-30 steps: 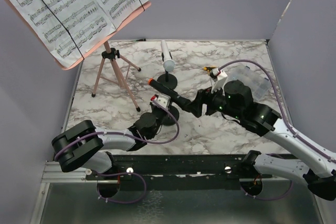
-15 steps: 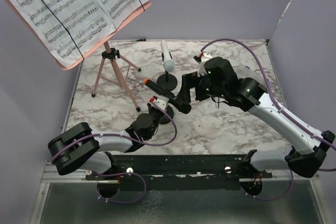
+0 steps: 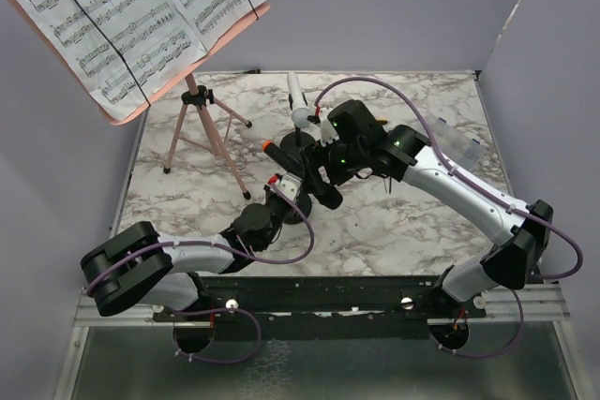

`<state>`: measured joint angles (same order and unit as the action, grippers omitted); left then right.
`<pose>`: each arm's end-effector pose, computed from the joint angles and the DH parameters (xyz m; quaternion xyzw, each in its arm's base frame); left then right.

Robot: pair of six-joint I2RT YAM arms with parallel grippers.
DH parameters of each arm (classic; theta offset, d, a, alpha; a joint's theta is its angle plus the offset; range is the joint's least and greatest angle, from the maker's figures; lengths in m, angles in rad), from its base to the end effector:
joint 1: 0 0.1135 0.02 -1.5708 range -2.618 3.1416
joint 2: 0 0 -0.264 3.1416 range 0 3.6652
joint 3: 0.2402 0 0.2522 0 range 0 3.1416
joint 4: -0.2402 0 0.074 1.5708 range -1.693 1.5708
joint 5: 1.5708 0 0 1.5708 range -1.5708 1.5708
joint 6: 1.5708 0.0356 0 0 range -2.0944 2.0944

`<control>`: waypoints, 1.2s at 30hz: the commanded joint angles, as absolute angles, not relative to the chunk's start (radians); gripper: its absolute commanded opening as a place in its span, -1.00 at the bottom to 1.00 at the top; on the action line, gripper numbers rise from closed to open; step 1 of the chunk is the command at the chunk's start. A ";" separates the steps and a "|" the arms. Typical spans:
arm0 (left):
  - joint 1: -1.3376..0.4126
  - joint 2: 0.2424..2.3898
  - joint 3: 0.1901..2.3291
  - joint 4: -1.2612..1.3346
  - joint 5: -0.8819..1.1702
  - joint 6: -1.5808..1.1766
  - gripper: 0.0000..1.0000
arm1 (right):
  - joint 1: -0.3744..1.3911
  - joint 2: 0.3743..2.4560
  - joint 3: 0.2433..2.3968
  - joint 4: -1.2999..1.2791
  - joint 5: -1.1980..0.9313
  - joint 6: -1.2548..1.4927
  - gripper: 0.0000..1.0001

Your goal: Pack up the instrument practice props

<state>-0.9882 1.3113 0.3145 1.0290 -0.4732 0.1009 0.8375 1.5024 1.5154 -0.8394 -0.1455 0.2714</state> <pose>0.1463 -0.1926 0.1989 0.2063 0.6657 -0.1525 0.7008 0.2104 0.2413 0.3597 -0.2848 0.8847 0.2485 0.2727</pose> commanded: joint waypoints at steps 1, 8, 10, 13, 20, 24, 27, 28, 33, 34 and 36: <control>-0.991 1.295 0.313 0.992 -0.420 0.085 -1.00 | 0.837 1.553 1.514 -0.845 -0.275 0.214 0.52; -0.992 1.317 0.330 0.972 -0.471 0.055 -1.00 | 0.837 1.558 1.471 -0.824 -0.285 0.188 0.06; -0.989 1.325 0.330 0.973 -0.503 0.035 -1.00 | 0.837 1.550 1.459 -0.826 -0.284 0.182 -0.21; -0.986 1.339 0.336 0.960 -0.568 0.009 -1.00 | 0.837 1.527 1.442 -0.839 -0.291 0.171 -0.50; -0.940 1.351 0.337 0.914 -0.667 -0.112 -1.00 | 0.836 1.466 1.408 -0.903 -0.308 0.147 -0.99; -0.913 1.354 0.334 0.898 -0.688 -0.146 -1.00 | 0.837 1.430 1.381 -0.926 -0.334 0.140 -0.99; -0.901 1.359 0.338 0.887 -0.705 -0.147 -1.00 | 0.836 1.406 1.370 -0.944 -0.339 0.131 -0.99; -0.897 1.361 0.340 0.881 -0.711 -0.147 -1.00 | 0.836 1.399 1.369 -0.952 -0.340 0.129 -0.99; -0.883 1.370 0.355 0.848 -0.749 -0.160 -1.00 | 0.837 1.355 1.356 -0.986 -0.359 0.109 -0.99; -0.878 1.371 0.357 0.842 -0.755 -0.165 -1.00 | 0.837 1.348 1.354 -0.996 -0.360 0.104 -0.99; -0.869 1.372 0.361 0.829 -0.758 -0.174 -1.00 | 0.837 1.334 1.349 -1.017 -0.360 0.097 -0.99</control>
<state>-0.9810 1.3441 0.3698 0.9752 -0.5056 -0.0830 0.8158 1.4548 1.3647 -0.7563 -0.2352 0.1455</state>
